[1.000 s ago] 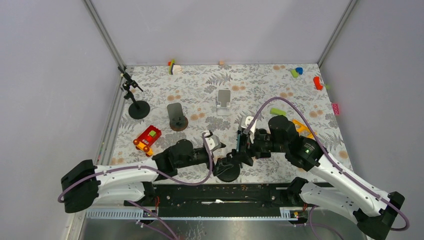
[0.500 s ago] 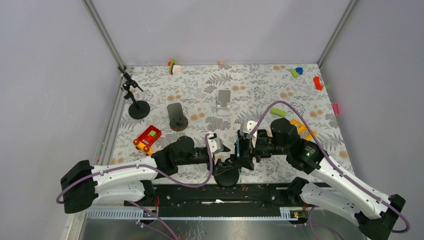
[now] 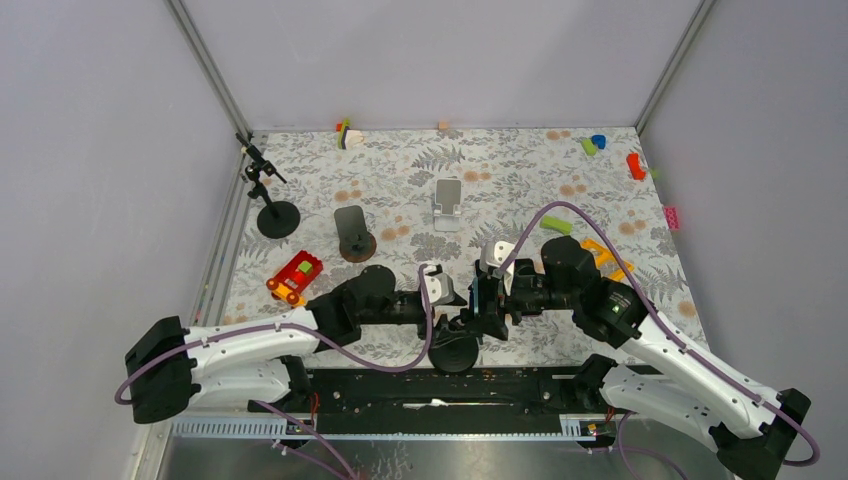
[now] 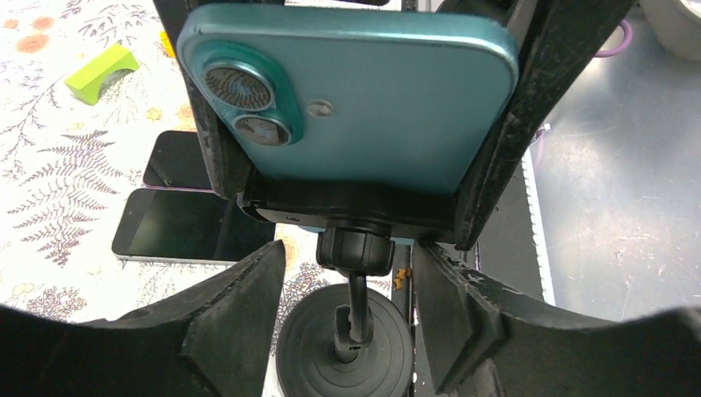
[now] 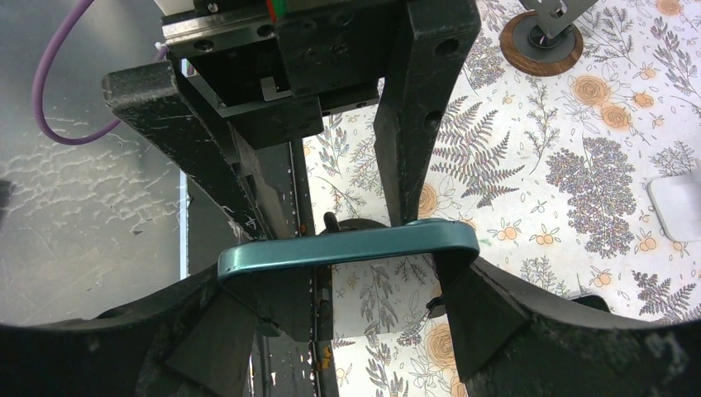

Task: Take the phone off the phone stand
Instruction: Adjust the phone at the phone stand.

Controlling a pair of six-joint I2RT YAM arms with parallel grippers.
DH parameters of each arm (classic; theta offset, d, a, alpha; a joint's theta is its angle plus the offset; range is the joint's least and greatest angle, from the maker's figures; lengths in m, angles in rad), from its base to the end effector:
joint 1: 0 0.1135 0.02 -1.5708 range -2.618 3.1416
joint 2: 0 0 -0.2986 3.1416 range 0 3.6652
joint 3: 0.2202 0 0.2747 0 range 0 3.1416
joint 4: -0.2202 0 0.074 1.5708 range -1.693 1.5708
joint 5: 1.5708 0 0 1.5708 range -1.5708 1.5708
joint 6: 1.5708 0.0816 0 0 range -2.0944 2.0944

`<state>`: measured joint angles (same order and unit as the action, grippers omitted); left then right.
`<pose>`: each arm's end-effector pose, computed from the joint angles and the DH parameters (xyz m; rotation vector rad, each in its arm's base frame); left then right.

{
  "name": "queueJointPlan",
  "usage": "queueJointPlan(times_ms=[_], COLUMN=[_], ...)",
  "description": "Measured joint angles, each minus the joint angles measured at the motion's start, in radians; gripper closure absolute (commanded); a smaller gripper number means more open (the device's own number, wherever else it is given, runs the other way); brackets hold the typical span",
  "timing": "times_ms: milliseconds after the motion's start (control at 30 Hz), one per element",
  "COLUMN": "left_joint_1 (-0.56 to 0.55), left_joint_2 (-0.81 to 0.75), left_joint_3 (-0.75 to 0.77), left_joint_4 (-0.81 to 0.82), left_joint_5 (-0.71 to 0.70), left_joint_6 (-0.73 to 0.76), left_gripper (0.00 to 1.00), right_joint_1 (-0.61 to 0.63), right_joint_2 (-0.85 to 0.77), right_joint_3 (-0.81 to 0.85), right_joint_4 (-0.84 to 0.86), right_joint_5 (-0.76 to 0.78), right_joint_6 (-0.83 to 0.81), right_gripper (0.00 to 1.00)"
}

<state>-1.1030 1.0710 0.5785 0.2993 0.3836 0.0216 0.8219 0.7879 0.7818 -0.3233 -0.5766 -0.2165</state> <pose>0.1028 -0.2712 0.2730 1.2473 1.4197 -1.1015 0.1121 0.1860 0.3375 -1.3040 1.4626 0.9512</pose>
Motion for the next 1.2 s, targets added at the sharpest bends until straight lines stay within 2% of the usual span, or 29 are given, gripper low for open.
queueJointPlan(times_ms=[267,433,633,833,967,1033,1067,1133,1200], left_joint_1=[0.000,0.000,0.000,0.001,0.002,0.003,0.003,0.004,0.004], left_joint_2=[0.030,0.041,0.045,0.046,0.046,0.045,0.045,0.044,0.044], left_joint_3=[0.031,0.049,0.061,0.061,0.061,0.060,0.060,0.060,0.060], left_joint_4=[-0.036,-0.060,-0.079,-0.080,-0.077,-0.074,-0.073,-0.072,-0.069], left_joint_5=[0.023,0.029,0.039,0.047,0.047,0.047,0.047,0.050,0.051], left_joint_6=[0.001,0.003,-0.008,-0.009,-0.007,-0.007,-0.007,-0.008,-0.006], left_gripper=[0.44,0.67,0.77,1.00,1.00,1.00,1.00,1.00,1.00], right_joint_1=[0.000,0.000,0.000,0.000,0.000,0.000,0.000,0.000,0.000], right_joint_2=[0.000,0.002,0.002,0.001,-0.002,-0.003,-0.004,-0.005,-0.005], right_joint_3=[0.000,0.000,-0.001,-0.002,-0.002,-0.002,-0.002,-0.002,-0.002], right_joint_4=[0.000,0.001,0.005,0.006,0.008,0.011,0.012,0.014,0.032], right_joint_5=[-0.001,-0.002,-0.002,-0.001,0.013,0.019,0.022,0.025,0.023], right_joint_6=[0.000,0.000,0.000,0.001,0.016,0.030,0.037,0.051,0.079], right_gripper=[0.94,0.94,0.89,0.65,0.46,0.26,0.20,0.12,0.08])
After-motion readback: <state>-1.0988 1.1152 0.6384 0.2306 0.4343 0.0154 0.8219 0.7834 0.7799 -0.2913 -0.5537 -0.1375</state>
